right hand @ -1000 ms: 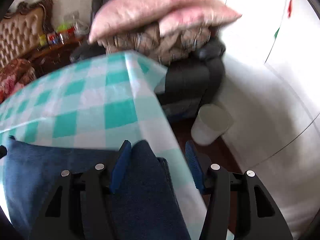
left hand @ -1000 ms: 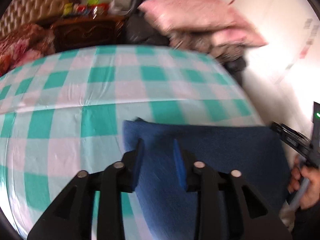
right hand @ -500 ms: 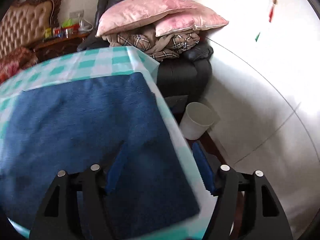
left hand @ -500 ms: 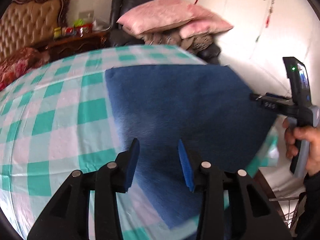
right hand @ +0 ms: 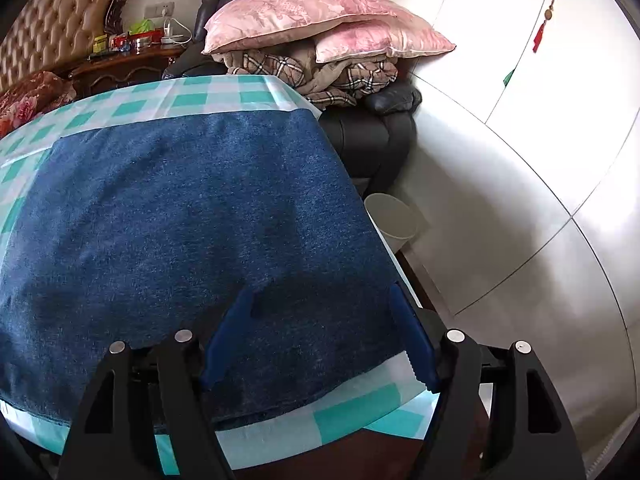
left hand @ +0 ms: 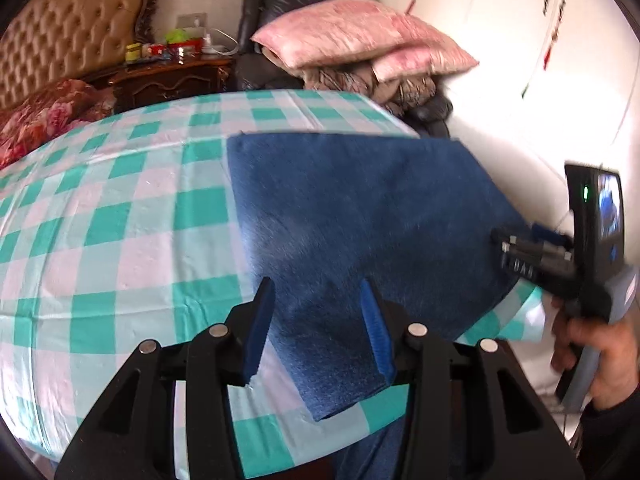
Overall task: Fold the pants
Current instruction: 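Open both grippers and press the folded jeans flat, then withdraw both grippers from the folded jeans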
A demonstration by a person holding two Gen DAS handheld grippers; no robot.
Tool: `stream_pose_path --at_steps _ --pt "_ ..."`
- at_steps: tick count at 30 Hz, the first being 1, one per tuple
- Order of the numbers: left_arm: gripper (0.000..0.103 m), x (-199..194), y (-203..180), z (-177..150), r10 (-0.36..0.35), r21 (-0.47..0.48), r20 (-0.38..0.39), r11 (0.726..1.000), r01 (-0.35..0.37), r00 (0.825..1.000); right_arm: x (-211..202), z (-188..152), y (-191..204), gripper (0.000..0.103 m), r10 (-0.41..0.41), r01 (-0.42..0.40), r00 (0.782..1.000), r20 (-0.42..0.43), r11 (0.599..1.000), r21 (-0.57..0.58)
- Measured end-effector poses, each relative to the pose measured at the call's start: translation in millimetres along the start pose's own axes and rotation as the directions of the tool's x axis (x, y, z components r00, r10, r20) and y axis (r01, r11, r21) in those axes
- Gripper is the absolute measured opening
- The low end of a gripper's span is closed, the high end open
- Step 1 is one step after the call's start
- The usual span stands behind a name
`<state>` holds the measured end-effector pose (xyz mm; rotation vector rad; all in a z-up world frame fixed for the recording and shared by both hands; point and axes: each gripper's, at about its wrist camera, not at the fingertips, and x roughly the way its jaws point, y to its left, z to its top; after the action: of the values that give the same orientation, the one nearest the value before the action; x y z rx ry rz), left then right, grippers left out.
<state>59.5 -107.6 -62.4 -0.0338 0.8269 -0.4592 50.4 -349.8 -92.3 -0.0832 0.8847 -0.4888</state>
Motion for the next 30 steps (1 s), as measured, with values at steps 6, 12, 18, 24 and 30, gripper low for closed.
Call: stream_pose_path --at_steps 6,12,18,24,30 --pt "0.053 -11.1 5.9 7.0 0.014 -0.033 0.04 0.999 -0.013 0.999 -2.8 -1.9 0.7 0.069 0.006 -0.006 1.0 -0.004 1.0 0.003" --pt "0.058 -4.4 -0.1 3.1 0.0 -0.017 0.022 1.0 0.001 1.0 -7.3 -2.0 -6.7 0.069 0.013 -0.013 1.0 -0.003 1.0 0.024" --pt "0.061 -0.7 -3.3 0.3 0.01 -0.015 0.031 1.0 -0.009 0.999 -13.5 -3.7 -17.2 0.069 -0.029 0.029 1.0 0.008 0.999 0.032" --pt "0.071 -9.3 -1.9 5.4 0.044 -0.023 0.067 0.999 -0.043 0.997 -22.3 -3.6 -20.1 0.069 -0.024 0.023 0.999 0.023 0.999 0.035" --pt "0.077 -12.3 -2.8 4.0 0.05 -0.022 0.06 0.999 -0.049 0.997 -28.2 -4.6 -22.9 0.069 -0.022 0.021 0.999 0.03 0.999 0.039"
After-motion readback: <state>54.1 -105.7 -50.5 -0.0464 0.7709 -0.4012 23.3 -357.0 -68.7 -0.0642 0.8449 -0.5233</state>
